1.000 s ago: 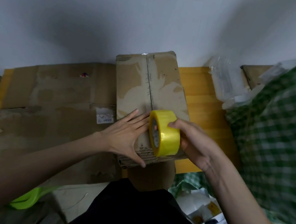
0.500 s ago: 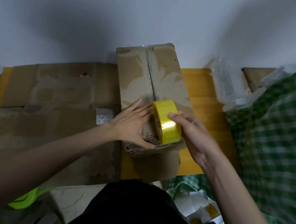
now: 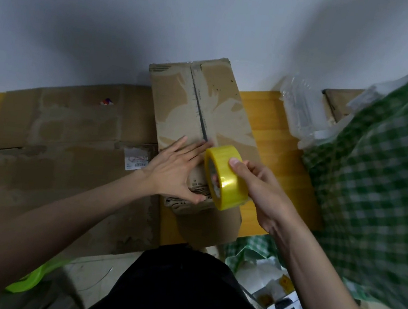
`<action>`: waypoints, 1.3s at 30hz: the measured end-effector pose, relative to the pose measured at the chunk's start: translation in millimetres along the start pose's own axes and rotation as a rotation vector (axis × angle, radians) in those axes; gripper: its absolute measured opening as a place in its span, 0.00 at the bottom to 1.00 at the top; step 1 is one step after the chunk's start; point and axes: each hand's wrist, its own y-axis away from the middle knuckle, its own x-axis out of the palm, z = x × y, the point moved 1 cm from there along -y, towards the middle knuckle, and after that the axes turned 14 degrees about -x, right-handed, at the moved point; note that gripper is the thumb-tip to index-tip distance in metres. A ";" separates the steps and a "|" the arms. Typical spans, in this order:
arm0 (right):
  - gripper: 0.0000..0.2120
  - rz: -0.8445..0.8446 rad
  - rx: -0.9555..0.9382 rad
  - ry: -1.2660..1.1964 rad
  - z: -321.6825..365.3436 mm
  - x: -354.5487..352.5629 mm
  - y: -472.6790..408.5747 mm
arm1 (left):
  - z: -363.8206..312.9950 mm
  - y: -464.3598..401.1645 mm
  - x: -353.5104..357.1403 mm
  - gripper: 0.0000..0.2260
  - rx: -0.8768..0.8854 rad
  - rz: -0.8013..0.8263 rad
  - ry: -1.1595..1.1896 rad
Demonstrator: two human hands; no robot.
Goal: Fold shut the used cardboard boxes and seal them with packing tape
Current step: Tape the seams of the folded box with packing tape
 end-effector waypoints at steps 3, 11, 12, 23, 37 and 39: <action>0.13 -0.021 0.002 0.019 1.4 -2.0 9.7 | -0.2 -0.1 1.9 0.55 -0.001 0.019 0.010; 0.25 -0.076 0.102 -0.033 1.0 -5.6 35.1 | -0.7 1.8 0.2 0.54 -0.012 0.044 -0.025; 0.23 -0.067 0.116 -0.063 2.0 -6.3 39.3 | -2.1 2.2 -0.1 0.54 -0.016 0.049 -0.032; 0.16 0.072 0.144 -0.054 -2.7 -8.4 50.9 | -17.8 10.8 -6.1 0.57 0.036 -0.013 0.125; 0.12 0.235 0.047 -0.081 -22.6 -27.6 63.2 | -39.8 17.9 -0.7 0.55 0.000 0.048 0.186; 0.11 0.252 0.032 -0.064 -24.7 -29.7 63.8 | -40.5 18.4 -0.2 0.55 0.006 0.056 0.161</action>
